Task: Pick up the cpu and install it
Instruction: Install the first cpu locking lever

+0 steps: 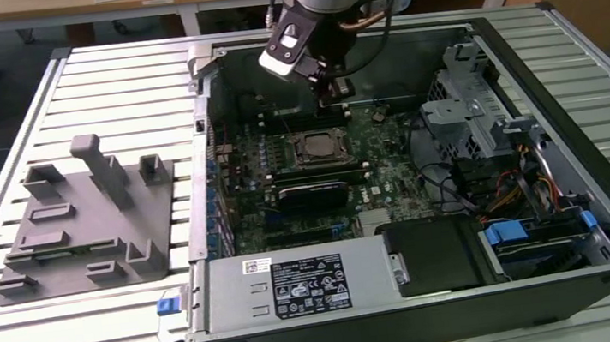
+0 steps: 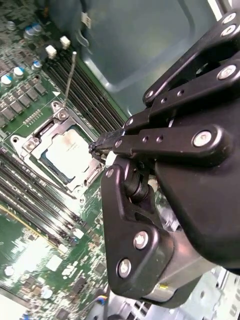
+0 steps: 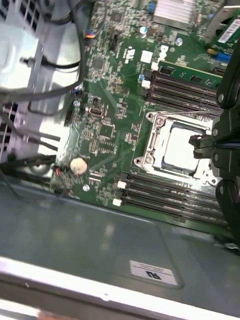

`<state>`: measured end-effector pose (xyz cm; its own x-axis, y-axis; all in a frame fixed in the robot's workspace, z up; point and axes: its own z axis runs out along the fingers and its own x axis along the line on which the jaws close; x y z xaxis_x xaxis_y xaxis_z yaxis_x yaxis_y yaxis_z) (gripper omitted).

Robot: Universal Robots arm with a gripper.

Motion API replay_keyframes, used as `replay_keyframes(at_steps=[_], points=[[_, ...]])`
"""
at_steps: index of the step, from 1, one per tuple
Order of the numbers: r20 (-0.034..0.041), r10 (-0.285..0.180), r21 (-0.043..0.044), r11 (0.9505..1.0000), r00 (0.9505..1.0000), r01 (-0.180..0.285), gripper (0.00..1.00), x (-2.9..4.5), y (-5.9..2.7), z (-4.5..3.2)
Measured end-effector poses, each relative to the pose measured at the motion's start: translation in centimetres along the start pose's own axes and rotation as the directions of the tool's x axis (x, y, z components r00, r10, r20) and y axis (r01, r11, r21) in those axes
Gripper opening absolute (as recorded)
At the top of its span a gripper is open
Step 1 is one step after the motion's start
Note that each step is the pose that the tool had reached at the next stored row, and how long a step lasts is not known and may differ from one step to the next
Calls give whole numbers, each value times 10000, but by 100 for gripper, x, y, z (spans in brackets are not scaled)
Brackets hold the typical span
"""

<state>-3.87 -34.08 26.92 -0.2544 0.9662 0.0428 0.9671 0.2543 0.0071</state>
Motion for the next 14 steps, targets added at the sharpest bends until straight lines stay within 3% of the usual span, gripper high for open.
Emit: replay_keyframes(at_steps=[7, 11, 14], points=[[-11, -1103, 46, 9939, 9939, 1103, 11, 1, -2, 2], [-19, -1693, 71, 9855, 9856, 1693, 11, 1, -4, 3], [-27, -2177, 91, 9760, 9760, 2177, 11, 1, -4, 4]])
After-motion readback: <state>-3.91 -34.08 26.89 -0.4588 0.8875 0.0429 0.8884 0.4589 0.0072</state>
